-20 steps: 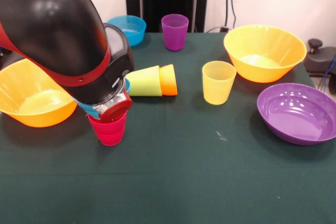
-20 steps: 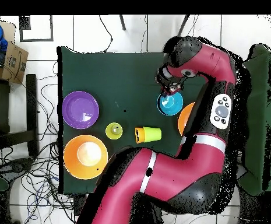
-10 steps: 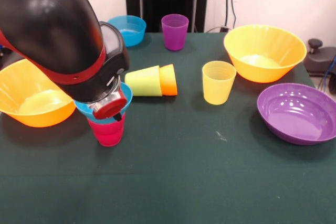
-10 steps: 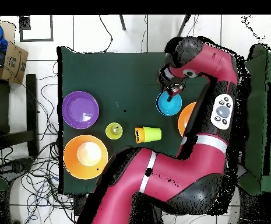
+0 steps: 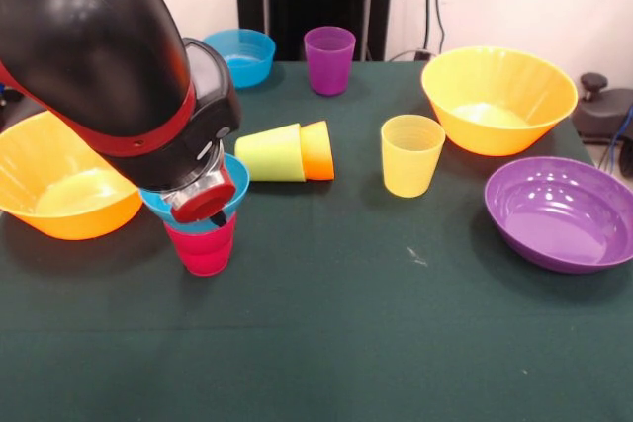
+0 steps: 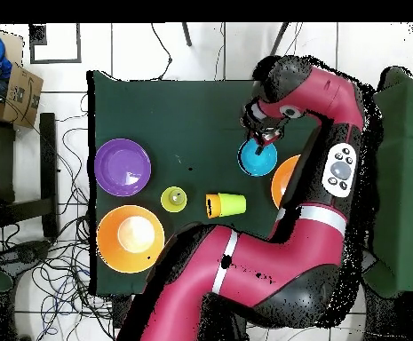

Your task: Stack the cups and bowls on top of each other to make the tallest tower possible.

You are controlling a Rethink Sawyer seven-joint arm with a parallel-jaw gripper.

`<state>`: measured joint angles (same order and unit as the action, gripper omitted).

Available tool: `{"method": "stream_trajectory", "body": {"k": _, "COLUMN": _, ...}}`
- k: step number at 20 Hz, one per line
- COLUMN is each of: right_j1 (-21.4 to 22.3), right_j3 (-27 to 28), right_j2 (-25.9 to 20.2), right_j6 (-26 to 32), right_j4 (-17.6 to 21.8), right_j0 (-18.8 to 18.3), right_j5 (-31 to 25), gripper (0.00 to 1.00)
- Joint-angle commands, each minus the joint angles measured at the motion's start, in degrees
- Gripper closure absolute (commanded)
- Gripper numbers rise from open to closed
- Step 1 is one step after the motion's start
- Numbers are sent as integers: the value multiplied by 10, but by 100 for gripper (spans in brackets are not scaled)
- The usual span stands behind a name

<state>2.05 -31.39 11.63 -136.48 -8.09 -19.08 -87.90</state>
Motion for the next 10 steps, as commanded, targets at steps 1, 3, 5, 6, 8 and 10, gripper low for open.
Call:
{"method": "stream_trajectory", "body": {"k": 1, "right_j1": 29, "right_j3": -34, "right_j2": -26, "right_j6": -38, "right_j4": -2, "right_j0": 11, "right_j5": -20, "gripper": 0}}
{"method": "stream_trajectory", "body": {"k": 3, "right_j1": 35, "right_j3": -34, "right_j2": -24, "right_j6": -37, "right_j4": -3, "right_j0": 12, "right_j5": -28, "gripper": 0}}
{"method": "stream_trajectory", "body": {"k": 5, "right_j1": 43, "right_j3": -26, "right_j2": -20, "right_j6": -38, "right_j4": -5, "right_j0": 13, "right_j5": -45, "gripper": 0}}
{"method": "stream_trajectory", "body": {"k": 6, "right_j1": 48, "right_j3": -24, "right_j2": -17, "right_j6": -38, "right_j4": -5, "right_j0": 13, "right_j5": -55, "gripper": 0}}
{"method": "stream_trajectory", "body": {"k": 8, "right_j1": 62, "right_j3": -25, "right_j2": -16, "right_j6": -39, "right_j4": -9, "right_j0": 16, "right_j5": -69, "gripper": 0}}
{"method": "stream_trajectory", "body": {"k": 10, "right_j1": 74, "right_j3": -33, "right_j2": -17, "right_j6": -36, "right_j4": -12, "right_j0": 18, "right_j5": -63, "gripper": 0}}
